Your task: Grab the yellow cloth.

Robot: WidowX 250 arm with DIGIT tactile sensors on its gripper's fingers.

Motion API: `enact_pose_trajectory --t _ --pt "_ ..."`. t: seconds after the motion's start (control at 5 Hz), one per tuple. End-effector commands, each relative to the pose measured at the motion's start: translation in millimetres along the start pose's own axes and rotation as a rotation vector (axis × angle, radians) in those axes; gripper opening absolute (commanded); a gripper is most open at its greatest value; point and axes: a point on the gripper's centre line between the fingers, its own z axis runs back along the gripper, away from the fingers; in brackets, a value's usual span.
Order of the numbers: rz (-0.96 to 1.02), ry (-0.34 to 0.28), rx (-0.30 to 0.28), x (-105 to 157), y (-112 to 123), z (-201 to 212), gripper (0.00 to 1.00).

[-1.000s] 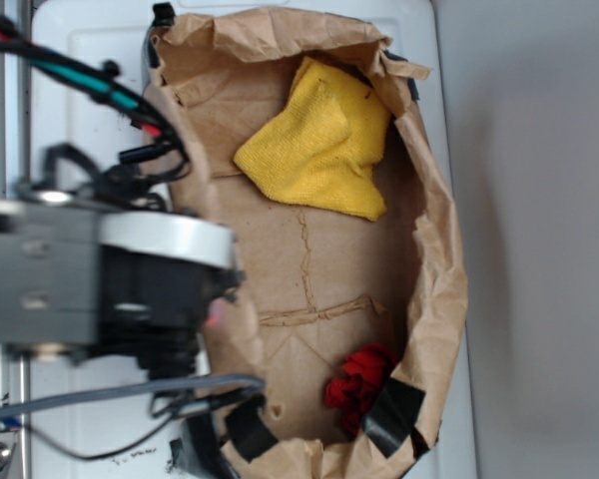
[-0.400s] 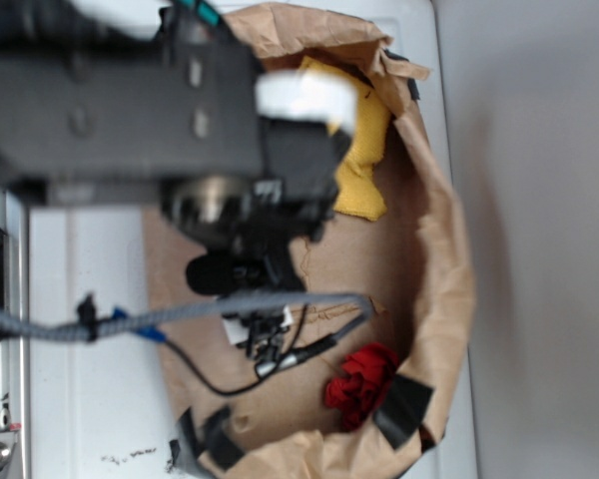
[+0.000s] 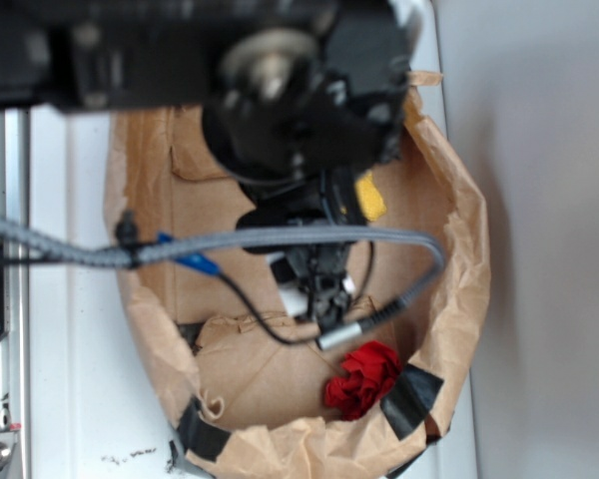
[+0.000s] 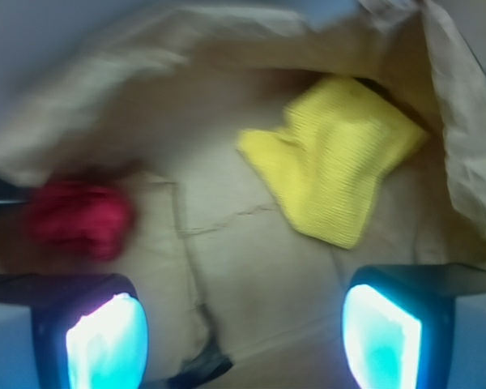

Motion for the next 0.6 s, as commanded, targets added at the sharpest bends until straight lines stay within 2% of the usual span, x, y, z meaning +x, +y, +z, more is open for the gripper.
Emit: enact_pose_trajectory --t 0.0,0.2,0.4 --pt "-0.076 -0.261 0.041 13 -22 -43 1.00" --pt "-0.070 -0.296 0.065 39 -20 -64 1.00" --pt "-0.070 -0.296 0.065 39 -20 -64 1.00"
